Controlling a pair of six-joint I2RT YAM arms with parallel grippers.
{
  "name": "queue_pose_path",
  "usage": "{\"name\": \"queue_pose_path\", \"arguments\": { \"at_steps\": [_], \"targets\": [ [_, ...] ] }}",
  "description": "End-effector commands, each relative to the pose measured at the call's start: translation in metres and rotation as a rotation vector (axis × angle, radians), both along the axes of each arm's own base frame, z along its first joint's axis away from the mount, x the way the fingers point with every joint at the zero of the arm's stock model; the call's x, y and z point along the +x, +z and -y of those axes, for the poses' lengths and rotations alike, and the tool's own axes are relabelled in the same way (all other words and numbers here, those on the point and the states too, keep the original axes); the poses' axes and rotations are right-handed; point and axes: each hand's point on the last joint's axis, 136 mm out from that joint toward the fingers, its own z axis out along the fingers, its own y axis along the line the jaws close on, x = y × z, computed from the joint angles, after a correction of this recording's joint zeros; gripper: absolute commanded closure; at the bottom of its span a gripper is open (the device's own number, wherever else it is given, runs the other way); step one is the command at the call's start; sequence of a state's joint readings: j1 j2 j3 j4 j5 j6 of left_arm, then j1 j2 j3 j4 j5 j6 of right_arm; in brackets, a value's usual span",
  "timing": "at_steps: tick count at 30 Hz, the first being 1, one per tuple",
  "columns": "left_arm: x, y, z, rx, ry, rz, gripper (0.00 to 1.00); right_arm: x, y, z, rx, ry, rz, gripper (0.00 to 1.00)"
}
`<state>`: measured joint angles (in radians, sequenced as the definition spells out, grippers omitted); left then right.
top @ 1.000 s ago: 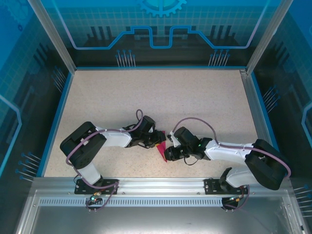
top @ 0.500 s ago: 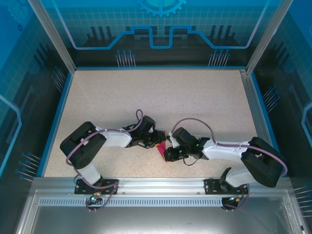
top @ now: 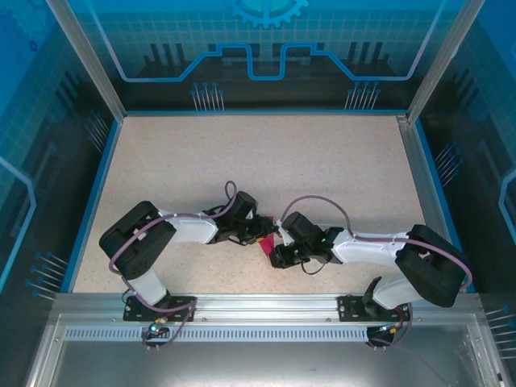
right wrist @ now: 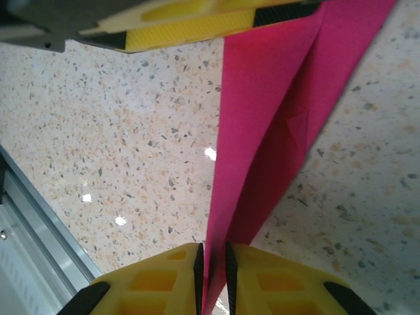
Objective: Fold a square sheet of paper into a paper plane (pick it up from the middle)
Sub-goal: Perform the fifth fold on the wing at the bottom-center of the table.
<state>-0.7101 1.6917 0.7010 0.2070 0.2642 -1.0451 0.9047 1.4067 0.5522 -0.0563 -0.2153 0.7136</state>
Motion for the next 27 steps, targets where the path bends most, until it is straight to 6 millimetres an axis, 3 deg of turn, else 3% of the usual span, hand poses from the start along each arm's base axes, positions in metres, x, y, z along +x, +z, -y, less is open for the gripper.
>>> {"name": "queue_pose_path", "arguments": {
  "at_steps": [1,27],
  "targets": [
    [-0.002,0.000,-0.001,0.016,-0.005,-0.020,0.62,0.004,0.014,-0.006,0.006,0.010,0.036,0.81],
    [-0.002,0.001,0.001,0.010,-0.011,-0.019,0.62,0.016,0.013,-0.010,-0.005,-0.039,0.049,0.78]
  ]
}}
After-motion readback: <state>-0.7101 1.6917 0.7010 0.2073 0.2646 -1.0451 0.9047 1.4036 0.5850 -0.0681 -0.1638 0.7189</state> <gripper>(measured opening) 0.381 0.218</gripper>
